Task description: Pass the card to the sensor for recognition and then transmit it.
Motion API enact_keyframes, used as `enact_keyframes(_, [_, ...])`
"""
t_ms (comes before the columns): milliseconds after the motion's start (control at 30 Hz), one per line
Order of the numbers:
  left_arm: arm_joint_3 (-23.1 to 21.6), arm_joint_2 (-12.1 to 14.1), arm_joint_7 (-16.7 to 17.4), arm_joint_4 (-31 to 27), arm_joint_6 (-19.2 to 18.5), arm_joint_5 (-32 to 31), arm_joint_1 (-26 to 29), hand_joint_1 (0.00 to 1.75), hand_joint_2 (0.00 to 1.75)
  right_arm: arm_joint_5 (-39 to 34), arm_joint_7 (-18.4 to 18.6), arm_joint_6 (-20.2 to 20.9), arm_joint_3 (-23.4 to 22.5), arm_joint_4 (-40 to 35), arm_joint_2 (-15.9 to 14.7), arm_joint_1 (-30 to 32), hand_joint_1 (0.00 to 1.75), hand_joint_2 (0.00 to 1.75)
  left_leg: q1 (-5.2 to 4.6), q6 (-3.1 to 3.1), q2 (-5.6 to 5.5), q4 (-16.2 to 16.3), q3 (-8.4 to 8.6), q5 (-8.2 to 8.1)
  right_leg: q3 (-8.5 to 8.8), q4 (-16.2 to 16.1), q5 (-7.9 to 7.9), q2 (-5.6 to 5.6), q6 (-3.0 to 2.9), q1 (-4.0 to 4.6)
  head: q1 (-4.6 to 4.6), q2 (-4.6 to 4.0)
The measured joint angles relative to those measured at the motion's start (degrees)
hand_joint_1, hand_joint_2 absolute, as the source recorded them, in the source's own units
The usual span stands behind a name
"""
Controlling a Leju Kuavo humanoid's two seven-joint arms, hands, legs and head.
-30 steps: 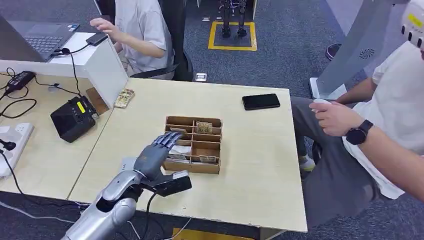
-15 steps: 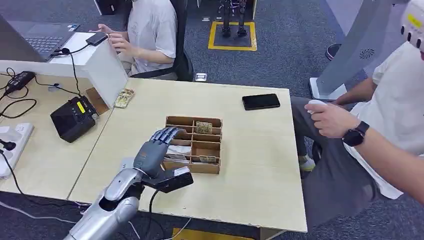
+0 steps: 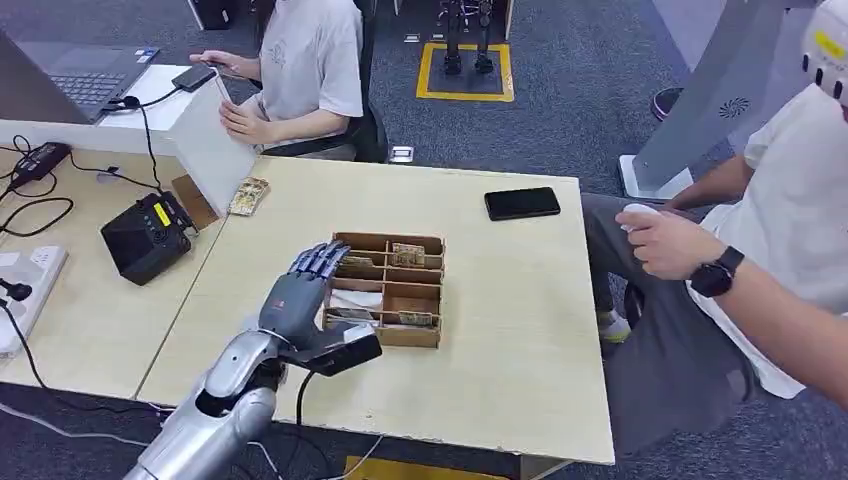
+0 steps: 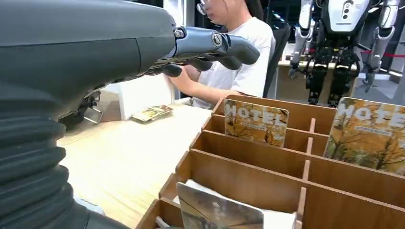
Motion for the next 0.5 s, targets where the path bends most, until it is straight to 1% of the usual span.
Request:
enact_keyframes(333, [0.1,-0.3,-0.2,0.4,-0.2,-0.5,0.0,0.0,1.75,0.0,0.0,0.0,0.1,0.0,0.0,0.0,0.0,0.0,0.0,0.0,0.0,0.0,0.0,0.0,0.0,0.0,0.0,0.0,0.0,0.0,0.02,0.0])
enact_keyframes(500, [0.1,0.0,-1.6,0.4,-2.3,0.2,0.0,0.0,1.75,0.0,-0.1,0.0,0.1,0.0,0.0,0.0,0.0,0.0,0.0,0.0,0.0,0.0,-0.01,0.0,0.0,0.0,0.0,0.0,0.0,0.0,0.02,0.0])
